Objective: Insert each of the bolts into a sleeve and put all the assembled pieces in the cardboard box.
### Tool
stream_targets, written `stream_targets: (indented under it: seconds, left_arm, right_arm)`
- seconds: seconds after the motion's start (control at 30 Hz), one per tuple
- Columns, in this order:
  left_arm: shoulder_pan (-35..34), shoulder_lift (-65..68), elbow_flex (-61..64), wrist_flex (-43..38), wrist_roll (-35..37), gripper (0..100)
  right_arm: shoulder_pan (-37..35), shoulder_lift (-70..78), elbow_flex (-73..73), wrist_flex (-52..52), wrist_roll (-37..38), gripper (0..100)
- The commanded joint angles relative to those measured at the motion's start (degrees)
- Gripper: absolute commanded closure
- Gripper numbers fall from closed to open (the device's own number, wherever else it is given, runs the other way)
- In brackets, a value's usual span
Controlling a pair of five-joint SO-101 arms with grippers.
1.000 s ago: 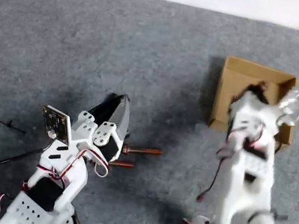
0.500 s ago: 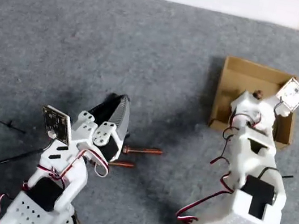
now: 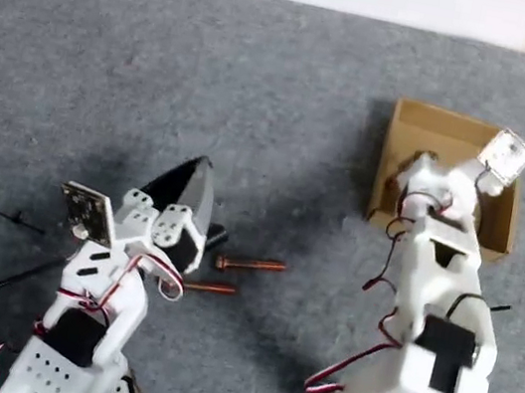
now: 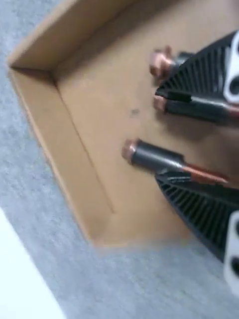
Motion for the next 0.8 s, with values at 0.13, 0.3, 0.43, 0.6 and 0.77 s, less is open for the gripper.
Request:
stream_targets:
  seconds: [0.13,0.3,0.43,0.6,0.77]
  left_arm:
    - [-8.84,-0.13,1.1,-3.78,-0.26,99]
    - [-13.76,-0.13,1.1,-4.57,-0.26,99]
    - [-15.34,-0.13,1.1,-4.57,-0.26,99]
    - [-16.84,-0.13,1.1,-4.57,-0.26,99]
    - [-16.84,-0.13,1.1,-4.57,-0.26,99]
  right_arm:
    - [-8.57,-12.79,-2.42,18.42,0.53,79.4]
    - [-16.4,-19.03,1.63,22.64,0.62,79.4]
    - [-23.16,-26.24,7.6,22.64,0.7,79.4]
    - [-31.34,-34.95,14.37,22.64,0.7,79.4]
    - [-40.4,-37.76,18.42,22.64,0.7,79.4]
